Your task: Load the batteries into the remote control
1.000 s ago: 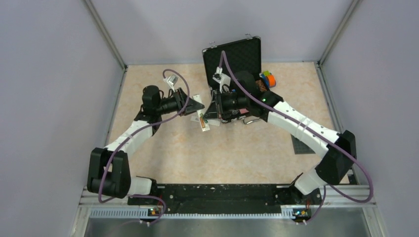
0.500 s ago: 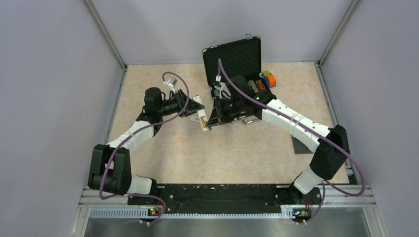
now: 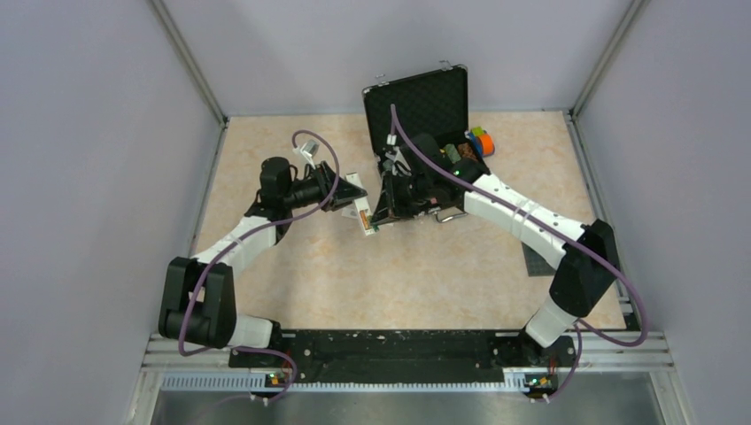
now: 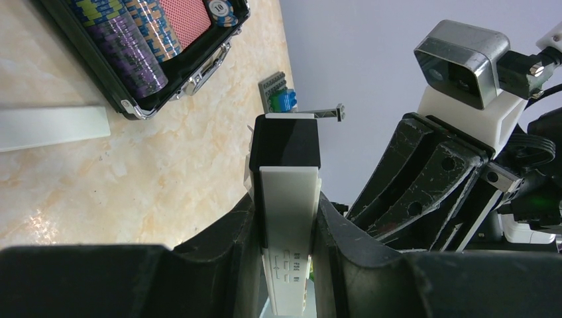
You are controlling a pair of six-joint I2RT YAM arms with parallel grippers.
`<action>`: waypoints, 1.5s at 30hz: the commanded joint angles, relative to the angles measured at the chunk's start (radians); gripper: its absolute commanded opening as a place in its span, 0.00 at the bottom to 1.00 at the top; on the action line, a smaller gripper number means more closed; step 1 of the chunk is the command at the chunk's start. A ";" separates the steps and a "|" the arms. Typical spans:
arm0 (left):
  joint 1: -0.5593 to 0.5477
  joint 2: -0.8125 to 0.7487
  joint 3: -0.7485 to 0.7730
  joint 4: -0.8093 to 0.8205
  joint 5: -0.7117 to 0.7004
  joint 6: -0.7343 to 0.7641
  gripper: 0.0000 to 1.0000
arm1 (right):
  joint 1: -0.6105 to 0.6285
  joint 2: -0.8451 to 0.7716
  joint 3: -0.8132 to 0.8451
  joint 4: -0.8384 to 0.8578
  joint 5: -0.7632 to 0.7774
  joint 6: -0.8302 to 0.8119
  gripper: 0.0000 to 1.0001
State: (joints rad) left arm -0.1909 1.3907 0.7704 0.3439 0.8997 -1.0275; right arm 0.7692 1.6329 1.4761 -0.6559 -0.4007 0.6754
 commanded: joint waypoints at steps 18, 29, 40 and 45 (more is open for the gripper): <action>-0.002 -0.026 0.102 -0.104 -0.010 -0.076 0.00 | -0.002 0.094 0.142 -0.052 0.073 0.018 0.00; -0.002 -0.007 0.126 -0.144 -0.019 -0.055 0.00 | -0.002 0.083 0.165 -0.081 0.095 -0.001 0.24; -0.002 0.013 0.157 -0.157 -0.015 -0.049 0.00 | -0.008 0.019 0.151 -0.088 0.120 -0.011 0.41; -0.001 0.029 0.170 -0.152 0.009 -0.049 0.00 | -0.017 -0.017 0.131 -0.088 0.117 -0.014 0.41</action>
State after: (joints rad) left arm -0.1947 1.4166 0.8803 0.1463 0.8307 -1.0676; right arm 0.7696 1.6840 1.6051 -0.7132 -0.3420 0.6903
